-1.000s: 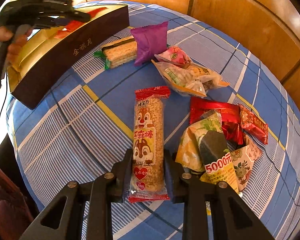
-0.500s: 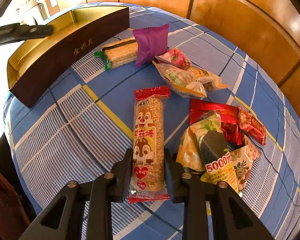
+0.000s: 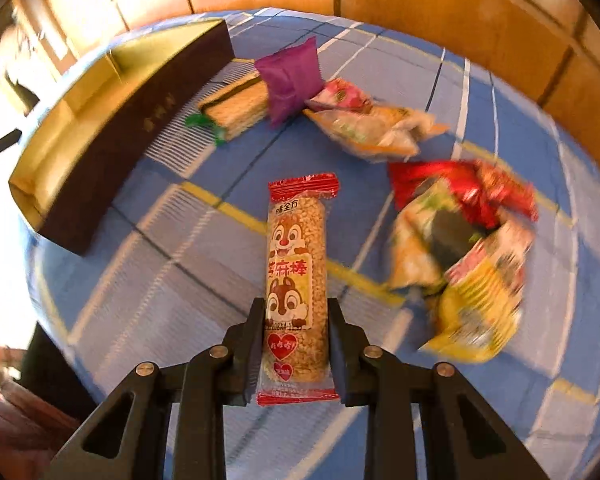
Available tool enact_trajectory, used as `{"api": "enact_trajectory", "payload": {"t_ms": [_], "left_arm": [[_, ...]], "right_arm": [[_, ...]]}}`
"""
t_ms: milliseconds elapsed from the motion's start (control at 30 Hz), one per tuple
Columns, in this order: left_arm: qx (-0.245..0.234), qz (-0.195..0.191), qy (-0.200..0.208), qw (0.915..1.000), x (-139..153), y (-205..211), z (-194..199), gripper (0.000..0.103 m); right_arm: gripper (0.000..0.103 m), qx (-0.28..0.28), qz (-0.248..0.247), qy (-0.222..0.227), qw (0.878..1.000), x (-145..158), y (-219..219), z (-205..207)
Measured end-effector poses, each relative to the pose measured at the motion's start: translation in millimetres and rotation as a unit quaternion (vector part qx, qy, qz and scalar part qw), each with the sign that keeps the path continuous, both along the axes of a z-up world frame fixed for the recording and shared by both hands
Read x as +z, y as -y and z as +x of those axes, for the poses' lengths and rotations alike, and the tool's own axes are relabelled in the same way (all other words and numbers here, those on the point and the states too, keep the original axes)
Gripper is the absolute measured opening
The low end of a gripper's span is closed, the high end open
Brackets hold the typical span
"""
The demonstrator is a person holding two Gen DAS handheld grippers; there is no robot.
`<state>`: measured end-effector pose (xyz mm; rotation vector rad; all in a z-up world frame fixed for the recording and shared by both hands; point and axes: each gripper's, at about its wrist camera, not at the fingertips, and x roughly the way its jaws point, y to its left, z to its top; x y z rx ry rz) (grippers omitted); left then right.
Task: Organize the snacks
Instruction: 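Carry the chipmunk rice bar with the right tool over the gold tray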
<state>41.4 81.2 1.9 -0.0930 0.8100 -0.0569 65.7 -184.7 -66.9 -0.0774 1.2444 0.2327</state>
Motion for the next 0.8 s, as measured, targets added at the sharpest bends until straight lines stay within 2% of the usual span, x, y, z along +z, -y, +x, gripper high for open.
{"api": "enact_trajectory", "payload": {"t_ms": [100,233,400,467,667,800], "left_arm": [[0.024,0.005,0.002,0.9997,-3.5,-18.2,-8.4,0.048],[0.048,0.007,0.006,0.9988,-5.6,-32.8,-18.3,0.050],[0.068,0.000,0.011,0.9976,-6.4,-43.6,-27.3,0.052],[0.074,0.000,0.012,0.9972,-6.6,-46.8,-29.5,0.057],[0.081,-0.001,0.015,0.9966,-5.9,-52.7,-30.9,0.058],[0.080,0.001,0.018,0.9966,-5.7,-50.8,-32.5,0.058]], "right_arm": [[0.028,-0.013,0.033,-0.002,0.999,3.1,-6.0,-8.7],[0.028,-0.014,0.006,0.001,1.000,-1.2,-21.7,-15.7],[0.029,-0.019,-0.008,0.010,1.000,0.5,-34.2,-23.0],[0.028,-0.031,-0.003,0.012,0.999,2.1,-36.9,-26.1],[0.028,-0.076,0.076,0.031,0.994,25.1,-34.9,-33.8],[0.028,-0.062,0.099,0.051,0.992,50.6,-53.2,-34.4]]}}
